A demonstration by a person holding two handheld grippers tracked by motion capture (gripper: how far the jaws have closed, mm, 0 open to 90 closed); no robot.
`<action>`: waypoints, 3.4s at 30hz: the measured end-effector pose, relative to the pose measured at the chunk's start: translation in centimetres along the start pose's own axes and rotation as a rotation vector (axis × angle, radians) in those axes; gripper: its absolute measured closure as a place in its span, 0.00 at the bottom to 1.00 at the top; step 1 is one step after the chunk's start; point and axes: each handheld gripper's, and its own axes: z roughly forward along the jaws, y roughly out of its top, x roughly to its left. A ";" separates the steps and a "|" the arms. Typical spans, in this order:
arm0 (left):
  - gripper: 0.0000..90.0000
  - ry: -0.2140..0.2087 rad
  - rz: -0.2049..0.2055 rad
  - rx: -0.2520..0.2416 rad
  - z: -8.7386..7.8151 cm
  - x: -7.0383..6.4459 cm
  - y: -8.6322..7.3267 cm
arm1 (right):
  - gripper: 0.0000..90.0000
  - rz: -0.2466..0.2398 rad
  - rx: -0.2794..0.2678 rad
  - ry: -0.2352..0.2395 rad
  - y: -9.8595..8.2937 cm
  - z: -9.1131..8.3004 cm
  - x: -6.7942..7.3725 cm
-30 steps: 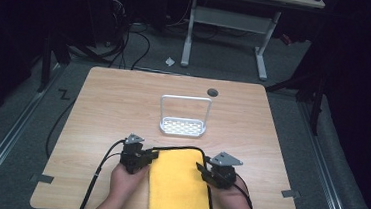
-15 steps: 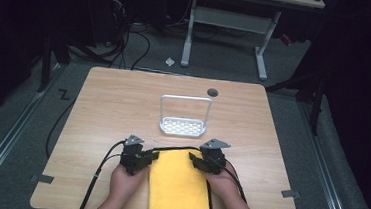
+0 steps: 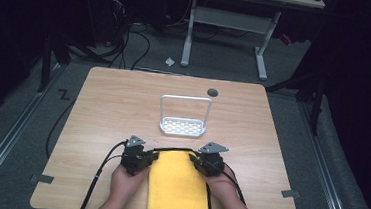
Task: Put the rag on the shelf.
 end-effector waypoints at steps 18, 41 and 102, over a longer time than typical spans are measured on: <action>0.93 -0.004 0.087 -0.070 -1.1 -1.5 0.9 | 0.87 -0.028 -0.083 -0.004 0.4 -2.4 0.4; 0.93 -0.016 0.151 -0.261 -5.8 -3.4 7.0 | 0.87 -0.063 -0.305 -0.056 5.4 -6.6 0.5; 0.93 0.034 0.284 -0.502 -6.3 -1.2 24.0 | 0.87 -0.064 -0.534 -0.176 20.6 -9.0 -6.4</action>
